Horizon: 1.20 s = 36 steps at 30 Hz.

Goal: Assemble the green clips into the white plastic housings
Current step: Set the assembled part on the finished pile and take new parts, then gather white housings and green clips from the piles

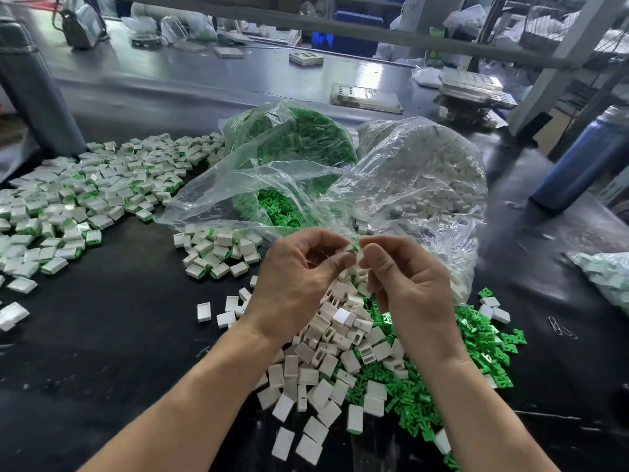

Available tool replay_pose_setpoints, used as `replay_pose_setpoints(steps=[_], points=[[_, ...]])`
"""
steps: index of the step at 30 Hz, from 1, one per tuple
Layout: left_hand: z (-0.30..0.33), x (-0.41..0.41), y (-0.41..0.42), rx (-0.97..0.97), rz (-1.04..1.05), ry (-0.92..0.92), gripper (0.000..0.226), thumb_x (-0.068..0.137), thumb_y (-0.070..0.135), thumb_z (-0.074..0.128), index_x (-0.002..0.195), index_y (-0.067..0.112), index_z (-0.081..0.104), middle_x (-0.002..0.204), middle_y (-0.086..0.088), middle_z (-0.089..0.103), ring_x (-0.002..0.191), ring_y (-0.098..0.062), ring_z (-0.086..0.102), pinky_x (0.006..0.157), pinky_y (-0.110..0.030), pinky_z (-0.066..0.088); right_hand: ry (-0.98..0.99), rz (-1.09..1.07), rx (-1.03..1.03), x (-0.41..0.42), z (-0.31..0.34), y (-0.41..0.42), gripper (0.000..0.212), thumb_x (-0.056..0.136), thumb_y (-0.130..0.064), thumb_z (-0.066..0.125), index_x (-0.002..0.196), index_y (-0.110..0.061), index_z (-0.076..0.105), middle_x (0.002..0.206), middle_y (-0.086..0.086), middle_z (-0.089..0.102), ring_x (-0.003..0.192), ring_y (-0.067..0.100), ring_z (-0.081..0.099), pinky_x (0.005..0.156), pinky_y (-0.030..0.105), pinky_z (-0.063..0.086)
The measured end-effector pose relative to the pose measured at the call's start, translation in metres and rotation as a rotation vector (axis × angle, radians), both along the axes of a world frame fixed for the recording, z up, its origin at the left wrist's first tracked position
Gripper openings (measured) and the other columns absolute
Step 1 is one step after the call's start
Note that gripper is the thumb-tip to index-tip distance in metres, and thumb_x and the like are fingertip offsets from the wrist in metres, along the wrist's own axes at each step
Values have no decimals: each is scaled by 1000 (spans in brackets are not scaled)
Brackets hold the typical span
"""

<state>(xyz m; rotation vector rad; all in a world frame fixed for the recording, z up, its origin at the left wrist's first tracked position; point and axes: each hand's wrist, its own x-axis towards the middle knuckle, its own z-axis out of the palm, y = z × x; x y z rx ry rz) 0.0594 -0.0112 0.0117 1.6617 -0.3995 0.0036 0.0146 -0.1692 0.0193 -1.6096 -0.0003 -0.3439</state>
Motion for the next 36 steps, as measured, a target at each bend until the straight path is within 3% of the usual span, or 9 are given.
replay_pose_setpoints(steps=[5, 9, 13, 20, 24, 27, 30, 36], points=[[-1, 1, 1, -21, -15, 32, 21, 87, 16, 82, 106, 18, 73, 93, -2, 76, 88, -19, 74, 80, -28, 62, 24, 19, -30, 3, -5, -1, 4, 96, -14, 70, 97, -15, 74, 74, -1, 70, 64, 10, 59, 54, 15, 46], [-1, 0, 1, -34, -32, 27, 17, 88, 16, 80, 103, 19, 73, 92, -1, 75, 86, -16, 73, 76, -25, 60, 45, 25, -27, 5, -8, -3, 7, 95, -19, 71, 99, -15, 74, 74, -1, 71, 63, 10, 60, 53, 16, 46], [0, 0, 3, -35, -48, 25, 14, 90, 14, 79, 102, 19, 74, 91, 0, 76, 84, -12, 72, 74, -20, 57, 49, 36, -19, 5, -8, -3, 23, 86, -35, 70, 97, -15, 74, 73, -1, 70, 61, 10, 60, 52, 17, 46], [4, 2, 8, 25, -45, 33, 12, 90, 14, 79, 98, 22, 76, 87, 3, 76, 83, -10, 72, 75, -19, 57, 66, 41, -50, 7, -13, -2, 27, 84, -43, 70, 95, -18, 72, 73, -4, 69, 61, 9, 60, 52, 16, 46], [9, 4, 13, 95, -45, 49, 10, 89, 16, 79, 96, 23, 76, 88, 3, 75, 85, -10, 72, 80, -24, 61, 91, 60, -64, 8, -16, -2, 21, 90, -36, 72, 96, -17, 72, 74, -4, 69, 61, 9, 59, 52, 17, 46], [10, 11, 24, 214, 38, 81, 12, 91, 16, 77, 94, 27, 74, 87, 9, 74, 83, -3, 71, 73, -18, 59, 98, 27, -107, 7, -17, -5, 7, 97, -25, 71, 95, -19, 73, 77, -3, 71, 64, 9, 60, 56, 17, 48], [10, 23, 42, 344, 218, 139, 13, 91, 20, 76, 90, 32, 73, 85, 11, 72, 78, -2, 69, 61, -15, 53, 87, -35, -169, 6, -14, -11, 5, 97, -26, 71, 94, -23, 73, 80, -6, 74, 67, 3, 64, 63, 17, 53], [6, 39, 70, 565, 519, 136, 12, 90, 25, 80, 82, 31, 74, 80, 15, 71, 74, -5, 66, 67, -27, 56, 90, -53, -231, 3, -11, -12, 5, 97, -27, 70, 93, -25, 72, 79, -10, 73, 66, 1, 65, 63, 15, 52]])
